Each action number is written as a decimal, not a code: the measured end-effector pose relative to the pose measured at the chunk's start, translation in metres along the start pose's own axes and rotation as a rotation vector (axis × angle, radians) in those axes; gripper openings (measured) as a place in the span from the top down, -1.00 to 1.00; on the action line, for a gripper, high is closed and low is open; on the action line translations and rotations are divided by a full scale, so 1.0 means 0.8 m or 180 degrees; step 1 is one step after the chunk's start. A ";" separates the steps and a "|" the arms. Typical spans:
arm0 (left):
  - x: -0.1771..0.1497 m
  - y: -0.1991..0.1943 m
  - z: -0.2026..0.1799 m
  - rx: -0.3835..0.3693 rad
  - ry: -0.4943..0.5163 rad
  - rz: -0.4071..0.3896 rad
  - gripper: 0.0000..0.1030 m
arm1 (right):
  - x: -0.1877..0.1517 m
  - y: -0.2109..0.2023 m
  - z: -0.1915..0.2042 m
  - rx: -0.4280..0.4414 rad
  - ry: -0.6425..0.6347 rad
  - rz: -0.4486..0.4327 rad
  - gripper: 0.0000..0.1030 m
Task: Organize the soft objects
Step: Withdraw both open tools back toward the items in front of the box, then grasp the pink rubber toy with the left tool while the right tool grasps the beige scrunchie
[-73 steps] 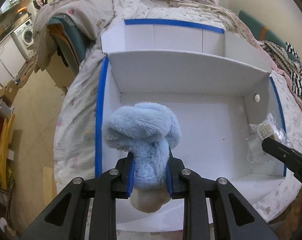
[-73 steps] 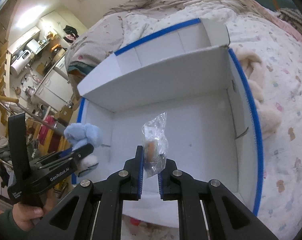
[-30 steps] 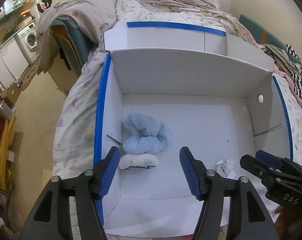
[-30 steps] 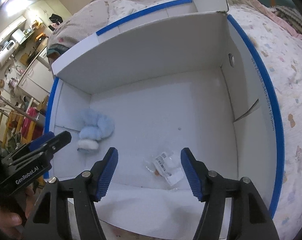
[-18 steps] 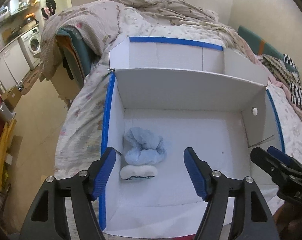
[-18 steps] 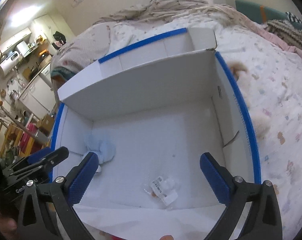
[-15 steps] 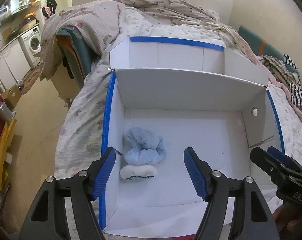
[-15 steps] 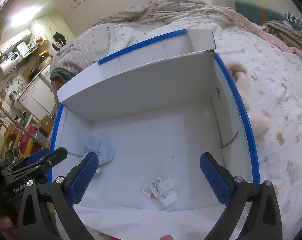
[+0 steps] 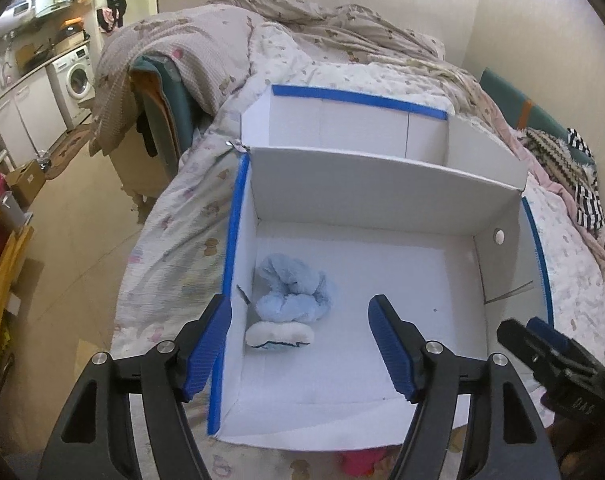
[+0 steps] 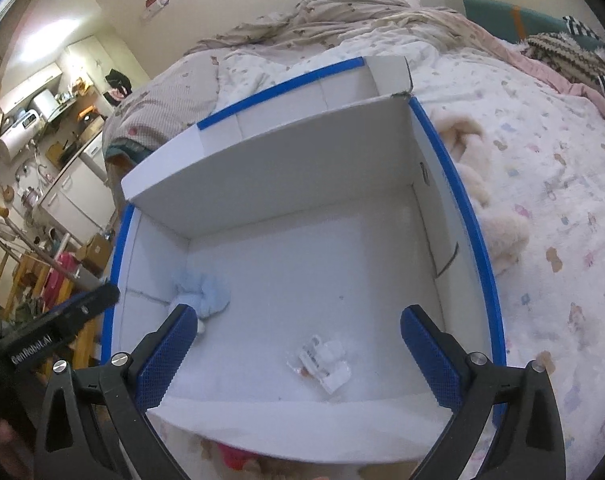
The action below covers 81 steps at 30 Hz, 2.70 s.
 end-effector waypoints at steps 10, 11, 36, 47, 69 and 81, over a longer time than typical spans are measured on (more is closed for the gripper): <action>-0.037 -0.031 0.028 0.0114 -0.0030 -0.0024 -0.33 | -0.015 -0.046 -0.002 0.0043 0.0064 -0.0101 -1.00; -0.043 -0.033 0.030 0.0122 -0.0022 -0.0017 -0.33 | -0.017 -0.050 -0.003 -0.0035 0.0049 -0.0129 -1.00; -0.120 -0.033 0.053 0.0069 -0.0085 0.0402 -0.34 | -0.100 -0.072 -0.005 0.0042 -0.0024 0.0249 -1.00; -0.144 0.008 0.008 -0.0162 0.0161 0.0896 -0.34 | -0.111 -0.037 -0.025 -0.0331 0.0099 0.0576 -1.00; -0.171 0.125 -0.057 -0.0650 -0.0206 0.1885 0.24 | -0.106 -0.006 -0.043 -0.0265 0.0269 0.0843 -1.00; -0.163 0.076 -0.008 -0.0294 -0.0219 0.1516 0.24 | -0.131 0.028 -0.009 0.0170 0.0236 0.1312 -0.57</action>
Point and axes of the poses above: each gripper's, at about its wrist camera, not at the fingertips, and y roughly the way its jaws point, z to its left, x to its top, the point moved 2 cm from there along y, roughly the way its jaws point, and after that the axes turned 3 degrees about y, right-handed, at the moved point
